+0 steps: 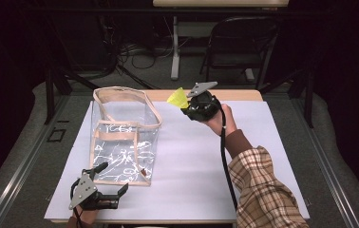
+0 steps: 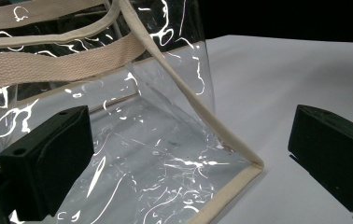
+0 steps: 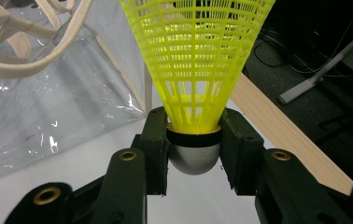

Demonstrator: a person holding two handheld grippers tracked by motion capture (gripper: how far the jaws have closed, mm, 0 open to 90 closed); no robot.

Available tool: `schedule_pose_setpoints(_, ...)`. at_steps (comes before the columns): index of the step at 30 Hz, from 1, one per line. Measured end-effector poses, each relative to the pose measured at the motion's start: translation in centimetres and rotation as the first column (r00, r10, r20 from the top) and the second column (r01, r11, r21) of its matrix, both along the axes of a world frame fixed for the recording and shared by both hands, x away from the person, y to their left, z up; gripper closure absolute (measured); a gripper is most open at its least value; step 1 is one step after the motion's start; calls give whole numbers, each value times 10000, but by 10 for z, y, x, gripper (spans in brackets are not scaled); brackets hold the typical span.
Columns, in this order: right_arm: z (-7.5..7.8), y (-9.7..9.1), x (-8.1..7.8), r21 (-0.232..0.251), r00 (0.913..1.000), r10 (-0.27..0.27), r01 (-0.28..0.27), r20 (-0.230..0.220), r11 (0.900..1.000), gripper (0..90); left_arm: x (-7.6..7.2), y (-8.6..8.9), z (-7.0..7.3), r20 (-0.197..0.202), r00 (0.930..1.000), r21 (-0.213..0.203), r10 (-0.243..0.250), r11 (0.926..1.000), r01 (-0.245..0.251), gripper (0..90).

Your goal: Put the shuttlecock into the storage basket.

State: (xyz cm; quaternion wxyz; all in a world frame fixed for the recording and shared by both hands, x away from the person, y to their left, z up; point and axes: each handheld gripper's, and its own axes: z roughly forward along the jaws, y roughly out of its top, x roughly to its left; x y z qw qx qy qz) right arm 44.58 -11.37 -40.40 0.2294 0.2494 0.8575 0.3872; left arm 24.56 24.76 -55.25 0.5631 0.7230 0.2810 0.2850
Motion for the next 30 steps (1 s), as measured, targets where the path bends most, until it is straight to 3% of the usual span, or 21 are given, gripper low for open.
schedule_pose_setpoints(30, 24, 21, 4, -48, 9995, 318, -318, -13, 9995, 646, 0, 0, 0, 7, 10000, 1, -1, 10000, 1, 0)
